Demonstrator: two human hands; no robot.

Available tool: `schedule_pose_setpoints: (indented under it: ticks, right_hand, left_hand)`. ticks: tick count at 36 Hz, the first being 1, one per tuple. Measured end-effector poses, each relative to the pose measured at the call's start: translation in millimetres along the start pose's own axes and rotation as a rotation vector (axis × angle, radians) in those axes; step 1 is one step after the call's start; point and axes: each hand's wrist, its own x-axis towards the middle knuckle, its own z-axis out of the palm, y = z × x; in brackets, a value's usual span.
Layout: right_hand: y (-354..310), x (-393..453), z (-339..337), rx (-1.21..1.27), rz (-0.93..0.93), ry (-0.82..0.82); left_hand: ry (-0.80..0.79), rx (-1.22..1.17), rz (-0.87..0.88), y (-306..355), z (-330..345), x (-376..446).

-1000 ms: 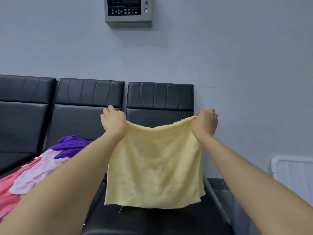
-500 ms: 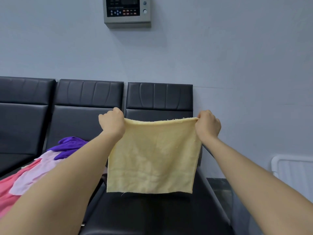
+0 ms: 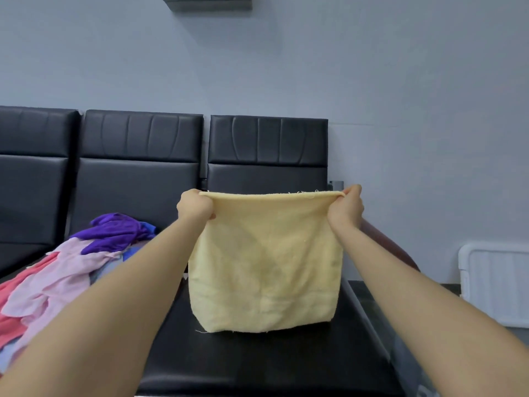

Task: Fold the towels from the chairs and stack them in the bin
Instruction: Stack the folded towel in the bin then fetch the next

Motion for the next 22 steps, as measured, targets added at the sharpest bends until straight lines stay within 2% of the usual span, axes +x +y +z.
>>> schedule_pose_setpoints:
  ticks: [3, 9, 16, 22]
  right_hand:
    - [4.3, 5.6, 13.1, 0.11, 0.02, 0.02]
    - [9.6, 23.3, 40.1, 0.24, -0.049, 0.016]
    - [15.5, 27.0, 51.3, 0.255, -0.174, 0.007]
    - [43.0, 7.8, 49.8, 0.257, -0.081, -0.023]
  left_hand:
    - [0.036, -0.16, 0.025, -6.1, 12.1, 8.1]
    - [-0.029, -0.417, 0.087, -8.5, 37.9, 20.0]
    - [-0.043, -0.488, 0.15, -15.9, 50.5, 30.5]
    - [0.05, -0.4, 0.051, -50.8, 43.9, 14.8]
